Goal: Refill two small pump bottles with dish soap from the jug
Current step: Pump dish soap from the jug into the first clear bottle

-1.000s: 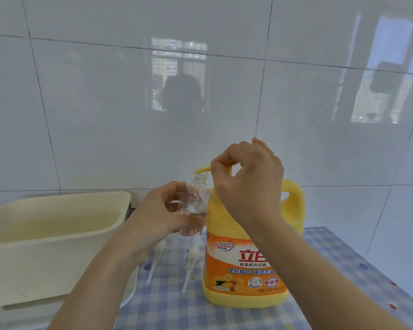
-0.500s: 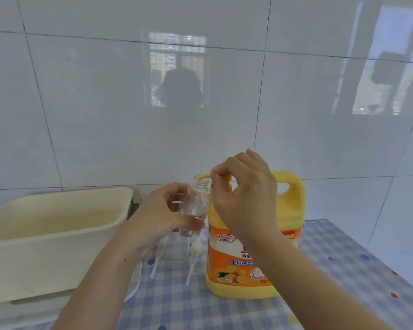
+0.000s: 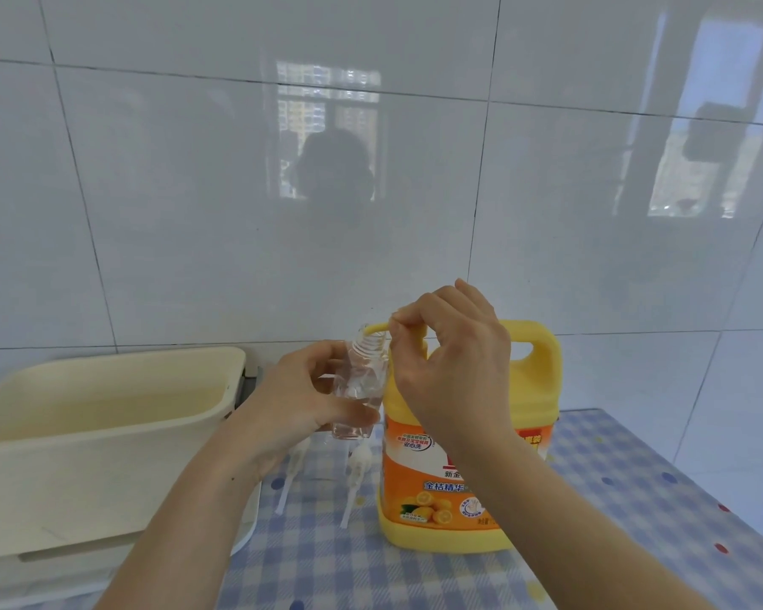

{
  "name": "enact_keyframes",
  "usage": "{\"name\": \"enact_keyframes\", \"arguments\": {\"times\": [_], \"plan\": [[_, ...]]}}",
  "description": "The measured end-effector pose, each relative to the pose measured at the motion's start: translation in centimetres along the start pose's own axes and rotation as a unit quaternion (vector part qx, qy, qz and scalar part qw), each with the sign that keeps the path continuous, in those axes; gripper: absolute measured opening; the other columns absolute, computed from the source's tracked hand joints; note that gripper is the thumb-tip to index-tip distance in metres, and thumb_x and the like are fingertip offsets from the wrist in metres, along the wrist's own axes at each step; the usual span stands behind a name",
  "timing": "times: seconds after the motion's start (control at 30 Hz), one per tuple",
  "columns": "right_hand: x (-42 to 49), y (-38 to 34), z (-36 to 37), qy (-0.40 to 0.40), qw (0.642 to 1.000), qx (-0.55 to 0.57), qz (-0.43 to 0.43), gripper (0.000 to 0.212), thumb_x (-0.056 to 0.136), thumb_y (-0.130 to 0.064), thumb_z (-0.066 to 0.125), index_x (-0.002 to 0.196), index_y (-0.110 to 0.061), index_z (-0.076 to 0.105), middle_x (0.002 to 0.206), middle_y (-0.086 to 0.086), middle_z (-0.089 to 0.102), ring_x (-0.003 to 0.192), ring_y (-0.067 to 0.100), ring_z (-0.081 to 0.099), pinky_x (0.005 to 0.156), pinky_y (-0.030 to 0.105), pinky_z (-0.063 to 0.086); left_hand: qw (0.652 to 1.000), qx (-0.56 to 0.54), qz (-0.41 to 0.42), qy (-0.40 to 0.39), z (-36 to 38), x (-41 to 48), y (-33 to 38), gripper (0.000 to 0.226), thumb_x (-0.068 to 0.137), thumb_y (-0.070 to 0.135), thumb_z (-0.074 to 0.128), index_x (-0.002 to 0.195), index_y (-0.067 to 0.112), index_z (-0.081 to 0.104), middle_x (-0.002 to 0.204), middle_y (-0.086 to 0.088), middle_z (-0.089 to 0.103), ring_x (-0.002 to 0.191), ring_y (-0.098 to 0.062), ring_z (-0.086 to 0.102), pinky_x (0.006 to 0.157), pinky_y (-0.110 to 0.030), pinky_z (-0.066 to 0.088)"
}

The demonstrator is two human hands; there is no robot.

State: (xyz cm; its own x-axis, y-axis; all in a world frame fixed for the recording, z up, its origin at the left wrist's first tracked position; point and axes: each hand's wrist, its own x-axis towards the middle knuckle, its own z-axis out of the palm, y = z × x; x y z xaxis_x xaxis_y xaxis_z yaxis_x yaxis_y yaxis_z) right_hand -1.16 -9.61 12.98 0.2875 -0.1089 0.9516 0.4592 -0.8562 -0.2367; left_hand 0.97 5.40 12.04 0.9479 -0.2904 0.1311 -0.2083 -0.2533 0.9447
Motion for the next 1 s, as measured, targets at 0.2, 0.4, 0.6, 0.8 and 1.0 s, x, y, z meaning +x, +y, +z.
{"name": "enact_keyframes", "arguments": {"times": [0.2, 0.4, 0.6, 0.8, 1.0], "plan": [[0.2, -0.1, -0.1, 0.005, 1.000, 0.000, -0.002, 0.011, 0.076, -0.007, 0.067, 0.066, -0.009, 0.065, 0.063, -0.002, 0.059, 0.061, 0.014, 0.045, 0.090, 0.042, 0.050, 1.000, 0.002, 0.001, -0.004, 0.0, -0.1, 0.2, 0.056, 0.066, 0.001, 0.083, 0.113, 0.027, 0.064, 0.110, 0.004, 0.070, 0.102, -0.019, 0.067, 0.087, -0.046, 0.058], [1.1, -0.6, -0.6, 0.003, 1.000, 0.014, 0.023, 0.013, 0.076, -0.009, 0.066, 0.064, -0.012, 0.064, 0.061, -0.004, 0.059, 0.061, 0.015, 0.049, 0.085, 0.028, 0.047, 1.000, -0.014, 0.003, 0.000, 0.1, -0.2, 0.6, 0.056, 0.066, 0.003, 0.084, 0.114, 0.026, 0.064, 0.110, 0.003, 0.070, 0.102, -0.021, 0.067, 0.087, -0.046, 0.058], [2.9, -0.8, -0.9, -0.020, 0.999, -0.005, 0.033, 0.013, 0.077, -0.012, 0.066, 0.064, -0.014, 0.066, 0.061, -0.005, 0.062, 0.059, 0.016, 0.054, 0.105, 0.027, 0.033, 0.999, -0.030, 0.021, 0.003, 0.0, -0.4, 0.9, 0.056, 0.067, 0.006, 0.083, 0.115, 0.026, 0.063, 0.111, 0.005, 0.070, 0.100, -0.018, 0.068, 0.083, -0.039, 0.060], [2.7, -0.7, -1.0, -0.020, 0.999, 0.009, 0.028, 0.014, 0.076, -0.011, 0.066, 0.063, -0.015, 0.065, 0.060, -0.006, 0.061, 0.058, 0.014, 0.052, 0.105, 0.031, 0.036, 0.999, -0.035, 0.022, 0.021, -0.2, -0.3, 0.8, 0.058, 0.064, 0.011, 0.085, 0.116, 0.023, 0.064, 0.111, 0.003, 0.070, 0.102, -0.021, 0.067, 0.085, -0.041, 0.059], [2.3, -0.4, -0.8, -0.011, 1.000, 0.017, 0.020, 0.014, 0.077, -0.013, 0.065, 0.064, -0.014, 0.066, 0.062, -0.006, 0.061, 0.061, 0.015, 0.054, 0.104, 0.024, 0.033, 0.999, -0.017, 0.029, 0.030, -0.1, -0.3, 0.9, 0.061, 0.063, 0.014, 0.086, 0.118, 0.025, 0.063, 0.111, 0.005, 0.070, 0.104, -0.019, 0.066, 0.088, -0.043, 0.058]]}}
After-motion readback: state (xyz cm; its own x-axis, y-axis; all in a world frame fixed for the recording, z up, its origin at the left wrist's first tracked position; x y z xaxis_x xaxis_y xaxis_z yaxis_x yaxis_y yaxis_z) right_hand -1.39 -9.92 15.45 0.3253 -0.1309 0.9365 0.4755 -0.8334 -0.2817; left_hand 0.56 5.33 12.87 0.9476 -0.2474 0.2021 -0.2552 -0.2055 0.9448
